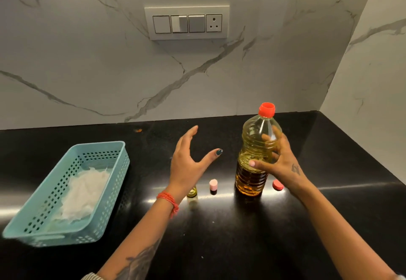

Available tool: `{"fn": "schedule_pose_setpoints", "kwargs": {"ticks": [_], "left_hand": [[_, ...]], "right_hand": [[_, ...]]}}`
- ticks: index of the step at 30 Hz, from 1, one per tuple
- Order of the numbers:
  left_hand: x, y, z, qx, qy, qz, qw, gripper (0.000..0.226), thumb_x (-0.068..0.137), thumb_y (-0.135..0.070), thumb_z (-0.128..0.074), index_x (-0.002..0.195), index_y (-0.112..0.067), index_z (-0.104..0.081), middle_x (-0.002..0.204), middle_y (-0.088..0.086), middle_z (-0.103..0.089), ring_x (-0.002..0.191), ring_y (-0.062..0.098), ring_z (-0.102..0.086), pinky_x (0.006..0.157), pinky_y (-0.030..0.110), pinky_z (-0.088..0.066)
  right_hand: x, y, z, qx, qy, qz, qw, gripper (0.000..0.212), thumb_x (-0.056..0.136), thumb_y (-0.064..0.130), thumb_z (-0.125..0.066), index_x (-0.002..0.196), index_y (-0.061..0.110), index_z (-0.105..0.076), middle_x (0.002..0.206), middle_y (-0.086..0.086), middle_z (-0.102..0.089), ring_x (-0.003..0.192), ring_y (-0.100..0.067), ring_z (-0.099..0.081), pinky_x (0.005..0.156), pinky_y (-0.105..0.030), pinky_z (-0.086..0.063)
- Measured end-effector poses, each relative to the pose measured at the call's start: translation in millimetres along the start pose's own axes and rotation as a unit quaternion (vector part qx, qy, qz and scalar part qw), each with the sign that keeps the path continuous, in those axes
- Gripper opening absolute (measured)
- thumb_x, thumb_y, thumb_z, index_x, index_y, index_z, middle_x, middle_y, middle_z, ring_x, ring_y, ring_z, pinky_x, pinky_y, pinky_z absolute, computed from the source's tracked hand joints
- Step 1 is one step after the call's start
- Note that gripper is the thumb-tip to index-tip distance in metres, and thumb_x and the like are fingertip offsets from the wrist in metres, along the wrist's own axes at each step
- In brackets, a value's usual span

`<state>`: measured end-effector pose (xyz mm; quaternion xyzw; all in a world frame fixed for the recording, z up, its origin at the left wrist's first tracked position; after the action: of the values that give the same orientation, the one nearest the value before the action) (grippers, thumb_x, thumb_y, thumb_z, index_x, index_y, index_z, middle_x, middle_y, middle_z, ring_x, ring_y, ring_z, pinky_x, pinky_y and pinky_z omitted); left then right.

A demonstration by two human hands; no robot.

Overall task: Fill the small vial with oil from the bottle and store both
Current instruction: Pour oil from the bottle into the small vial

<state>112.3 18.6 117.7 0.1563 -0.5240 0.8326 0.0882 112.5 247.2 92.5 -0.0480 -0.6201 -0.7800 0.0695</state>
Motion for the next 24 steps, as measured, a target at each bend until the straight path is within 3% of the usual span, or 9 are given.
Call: {"fn": "schedule_pose_setpoints", "kwargs": {"ticks": [3,6,10,12,14,17,20,24], "left_hand": [[-16.9,44.3,8.8,0.027,0.01,0.064,0.998,0.086,0.067,-0.046,-0.073,0.139,-0.031,-0.028,0.144,-0.006,-0.034,0.126,0.002,-0.03,0.101,0.024,-0.028],[-35.9,86.9,4.8,0.05,0.04,0.122,0.99,0.085,0.068,-0.034,-0.078,0.138,-0.028,-0.031,0.143,-0.004,-0.038,0.127,0.005,-0.033,0.1,0.022,-0.028],[-47.6,118.5,-10.3,0.052,0.072,0.161,0.983,0.067,0.07,-0.029,-0.078,0.126,-0.025,-0.043,0.128,-0.004,-0.053,0.119,0.012,-0.049,0.093,0.02,-0.038],[-48.9,125.5,-15.2,0.04,0.074,0.17,0.982,0.052,0.073,-0.026,-0.076,0.117,-0.024,-0.048,0.116,-0.004,-0.06,0.111,0.01,-0.055,0.083,0.013,-0.04],[-48.9,129.5,-17.2,0.038,0.069,0.171,0.982,0.037,0.077,-0.024,-0.073,0.107,-0.022,-0.052,0.106,-0.003,-0.064,0.104,0.01,-0.058,0.074,0.008,-0.04],[-48.2,132.9,-17.8,0.028,0.064,0.169,0.983,0.029,0.078,-0.021,-0.071,0.102,-0.024,-0.055,0.101,-0.004,-0.066,0.101,0.009,-0.061,0.075,0.01,-0.043],[-44.4,129.6,-13.8,0.017,0.063,0.165,0.984,0.031,0.078,-0.019,-0.071,0.104,-0.026,-0.056,0.101,-0.006,-0.067,0.102,0.008,-0.061,0.082,0.015,-0.047],[-27.0,99.5,8.1,0.008,0.04,0.127,0.991,0.035,0.077,-0.016,-0.072,0.106,-0.029,-0.057,0.1,-0.008,-0.067,0.098,0.006,-0.062,0.087,0.021,-0.049]], "right_hand": [[5.1,2.7,-3.1,-0.014,-0.041,0.027,0.999,0.109,0.05,0.035,-0.083,0.133,0.047,-0.013,0.118,0.032,-0.034,0.117,-0.008,-0.042,0.092,-0.025,-0.038],[9.1,-0.8,-6.4,-0.013,-0.072,0.03,0.997,0.108,0.048,0.037,-0.083,0.13,0.045,-0.012,0.122,0.021,-0.038,0.116,-0.007,-0.043,0.087,-0.017,-0.037],[15.2,-12.3,-7.5,-0.008,-0.095,0.01,0.995,0.109,0.043,0.048,-0.084,0.13,0.041,-0.02,0.128,0.007,-0.044,0.117,-0.013,-0.049,0.096,-0.032,-0.042],[16.1,-16.7,-6.2,-0.011,-0.105,-0.001,0.994,0.111,0.041,0.051,-0.084,0.133,0.032,-0.026,0.127,0.002,-0.05,0.115,-0.015,-0.052,0.097,-0.038,-0.045],[15.9,-17.5,-4.3,-0.014,-0.118,0.0,0.993,0.108,0.045,0.045,-0.087,0.134,0.026,-0.029,0.125,-0.001,-0.053,0.113,-0.016,-0.054,0.098,-0.04,-0.046],[16.1,-14.1,-3.5,-0.01,-0.13,0.008,0.991,0.099,0.05,0.036,-0.085,0.133,0.022,-0.032,0.121,-0.002,-0.055,0.11,-0.017,-0.055,0.098,-0.041,-0.046],[17.8,-5.6,-7.8,-0.023,-0.117,0.023,0.993,0.092,0.049,0.037,-0.082,0.128,0.026,-0.035,0.117,0.002,-0.056,0.107,-0.014,-0.056,0.095,-0.037,-0.046],[24.5,27.9,-14.8,-0.072,-0.087,0.092,0.989,0.082,0.056,0.025,-0.085,0.12,0.031,-0.036,0.105,0.012,-0.056,0.095,-0.004,-0.058,0.084,-0.021,-0.043]]}}
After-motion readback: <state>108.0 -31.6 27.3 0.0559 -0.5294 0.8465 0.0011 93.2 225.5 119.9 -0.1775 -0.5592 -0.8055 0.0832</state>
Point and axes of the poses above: each hand's wrist, its own x-axis towards the middle knuckle, its own z-axis out of the back of the hand, y = z × x, the point moved 9 cm from there along x, towards the middle knuckle
